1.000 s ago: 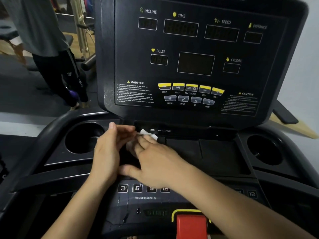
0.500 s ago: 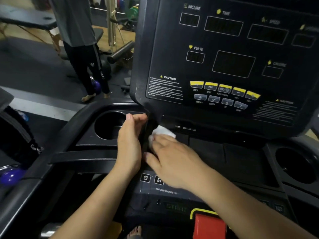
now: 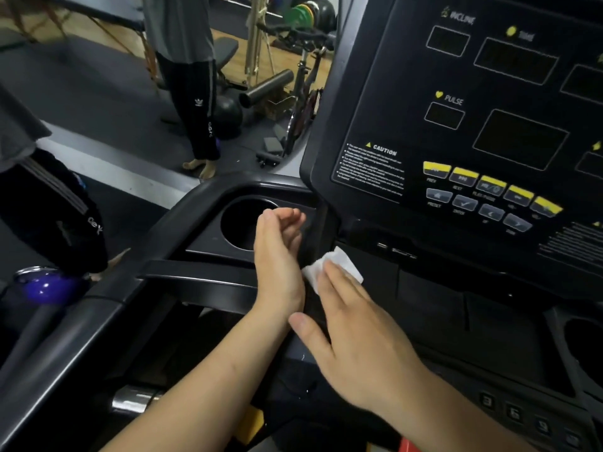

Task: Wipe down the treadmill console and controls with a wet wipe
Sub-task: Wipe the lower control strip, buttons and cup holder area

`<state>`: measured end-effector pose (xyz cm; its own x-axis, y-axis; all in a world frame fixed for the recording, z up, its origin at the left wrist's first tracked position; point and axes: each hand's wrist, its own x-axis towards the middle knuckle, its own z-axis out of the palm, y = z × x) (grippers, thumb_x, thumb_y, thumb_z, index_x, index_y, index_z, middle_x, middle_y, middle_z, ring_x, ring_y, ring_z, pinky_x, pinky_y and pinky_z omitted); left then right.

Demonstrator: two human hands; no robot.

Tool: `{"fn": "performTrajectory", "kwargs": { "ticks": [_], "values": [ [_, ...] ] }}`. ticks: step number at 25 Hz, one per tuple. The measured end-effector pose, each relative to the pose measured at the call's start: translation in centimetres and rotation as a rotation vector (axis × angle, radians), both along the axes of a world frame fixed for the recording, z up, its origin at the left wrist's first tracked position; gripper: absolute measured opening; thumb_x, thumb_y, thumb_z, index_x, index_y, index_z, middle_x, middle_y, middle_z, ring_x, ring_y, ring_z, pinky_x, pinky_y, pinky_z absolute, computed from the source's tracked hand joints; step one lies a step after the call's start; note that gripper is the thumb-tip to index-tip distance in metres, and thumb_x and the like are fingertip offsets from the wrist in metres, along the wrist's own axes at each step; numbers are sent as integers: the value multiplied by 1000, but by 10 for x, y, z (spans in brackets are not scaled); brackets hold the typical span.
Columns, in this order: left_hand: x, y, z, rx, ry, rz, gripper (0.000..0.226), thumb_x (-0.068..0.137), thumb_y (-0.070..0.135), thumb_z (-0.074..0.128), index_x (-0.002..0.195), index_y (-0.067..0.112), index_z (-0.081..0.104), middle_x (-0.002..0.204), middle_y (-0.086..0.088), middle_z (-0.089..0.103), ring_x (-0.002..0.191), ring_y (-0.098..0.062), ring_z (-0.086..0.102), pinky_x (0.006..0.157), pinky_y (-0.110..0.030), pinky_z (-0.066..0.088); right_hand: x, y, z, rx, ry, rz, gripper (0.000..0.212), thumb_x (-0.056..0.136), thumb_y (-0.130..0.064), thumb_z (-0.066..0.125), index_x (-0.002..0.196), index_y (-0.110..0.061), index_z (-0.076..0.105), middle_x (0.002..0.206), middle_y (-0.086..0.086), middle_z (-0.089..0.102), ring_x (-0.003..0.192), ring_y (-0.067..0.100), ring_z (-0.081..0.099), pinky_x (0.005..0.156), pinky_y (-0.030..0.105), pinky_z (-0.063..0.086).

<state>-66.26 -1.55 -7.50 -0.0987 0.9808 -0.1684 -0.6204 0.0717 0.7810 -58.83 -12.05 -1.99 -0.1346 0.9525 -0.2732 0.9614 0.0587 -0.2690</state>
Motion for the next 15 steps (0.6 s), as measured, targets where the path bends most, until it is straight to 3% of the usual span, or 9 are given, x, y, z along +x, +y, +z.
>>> {"fn": "performTrajectory", "kwargs": {
  "ticks": [4, 9, 11, 13, 15],
  "values": [
    [-2, 2, 0, -39, -81, 13, 33, 95, 45, 39, 93, 19, 60, 100, 3, 69, 107, -14, 67, 101, -34, 44, -1, 21, 0, -50, -90, 81, 98, 83, -79, 13, 156, -17, -8, 162, -6, -18, 146, 4, -21, 115, 23, -5],
    [-7, 13, 10, -237, -254, 1, 35, 103, 38, 38, 92, 13, 60, 100, -5, 65, 111, -23, 65, 107, -43, 43, 12, 64, -2, -94, -97, 109, 122, 61, -93, 14, 157, -19, 4, 164, -8, -10, 146, 2, -20, 120, 31, 5],
    [-12, 17, 13, -322, -285, -38, 33, 102, 35, 44, 87, 11, 61, 98, -7, 65, 111, -24, 65, 102, -39, 46, 12, 69, -6, -52, -30, 95, 109, 70, -87, 17, 156, -21, 14, 164, -10, -2, 147, 1, -14, 118, 27, 6],
    [-20, 16, 18, -301, -87, -117, 28, 99, 31, 50, 85, 12, 66, 97, -3, 68, 105, -17, 64, 94, -32, 47, 15, 70, -9, 41, 23, 76, 77, 89, -68, 23, 153, -25, 30, 163, -11, 14, 147, -2, -4, 113, 20, 9],
    [-33, 11, 27, -105, 298, -204, 19, 93, 24, 57, 88, 15, 73, 91, 7, 72, 89, -2, 64, 83, -19, 46, 20, 65, -10, 111, 18, 84, 62, 95, -60, 24, 148, -33, 37, 159, -13, 24, 145, -3, 5, 112, 19, 15]
  ]
}}
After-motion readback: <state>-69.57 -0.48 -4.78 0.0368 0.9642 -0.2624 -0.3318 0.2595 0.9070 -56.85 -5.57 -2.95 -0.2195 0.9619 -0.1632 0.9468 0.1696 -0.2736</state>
